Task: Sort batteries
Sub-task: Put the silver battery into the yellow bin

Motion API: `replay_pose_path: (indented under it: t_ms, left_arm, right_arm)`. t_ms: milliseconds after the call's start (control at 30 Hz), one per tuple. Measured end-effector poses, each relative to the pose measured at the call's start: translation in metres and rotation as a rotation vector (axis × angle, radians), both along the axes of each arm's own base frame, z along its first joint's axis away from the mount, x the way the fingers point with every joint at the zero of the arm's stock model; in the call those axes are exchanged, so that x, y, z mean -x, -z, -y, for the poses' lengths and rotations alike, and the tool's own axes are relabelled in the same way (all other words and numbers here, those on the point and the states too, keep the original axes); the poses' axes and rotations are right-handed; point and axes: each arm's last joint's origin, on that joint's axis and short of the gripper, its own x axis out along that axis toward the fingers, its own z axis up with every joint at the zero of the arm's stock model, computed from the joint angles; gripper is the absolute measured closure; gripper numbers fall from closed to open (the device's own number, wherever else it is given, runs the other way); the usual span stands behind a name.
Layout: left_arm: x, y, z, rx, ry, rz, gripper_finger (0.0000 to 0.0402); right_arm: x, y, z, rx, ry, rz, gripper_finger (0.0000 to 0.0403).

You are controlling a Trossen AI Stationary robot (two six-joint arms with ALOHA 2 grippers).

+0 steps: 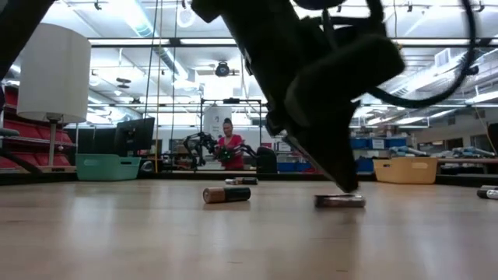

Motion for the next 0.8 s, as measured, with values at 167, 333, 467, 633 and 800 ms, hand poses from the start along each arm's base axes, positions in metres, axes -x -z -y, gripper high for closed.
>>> replay_pose_path:
  t_ms: [167, 333, 467, 633, 800]
  left_arm:
    - [0.004, -0.026, -0.010, -0.021, 0.017, 0.017, 0.0394]
    - [0.008, -0.046, -0.016, -0.031, 0.027, 0.045, 0.0396]
    - [0.016, -0.061, -0.024, -0.057, -0.027, 0.029, 0.0395]
    - [0.037, -0.078, -0.032, -0.060, -0.077, 0.064, 0.0395]
    - [0.079, -0.093, -0.046, -0.020, -0.177, 0.136, 0.0395]
  right_arm:
    - [-0.003, 0.000, 0.003, 0.010, 0.008, 0.003, 0.0316]
    - [-0.004, 0.000, 0.004, 0.037, 0.042, 0.036, 0.0316]
    - [-0.007, 0.003, 0.012, 0.050, 0.154, 0.075, 0.0313]
    - [-0.016, 0.023, 0.031, 0.050, 0.259, 0.042, 0.0296]
    - [-0.034, 0.045, 0.056, 0.085, 0.227, 0.011, 0.0284]
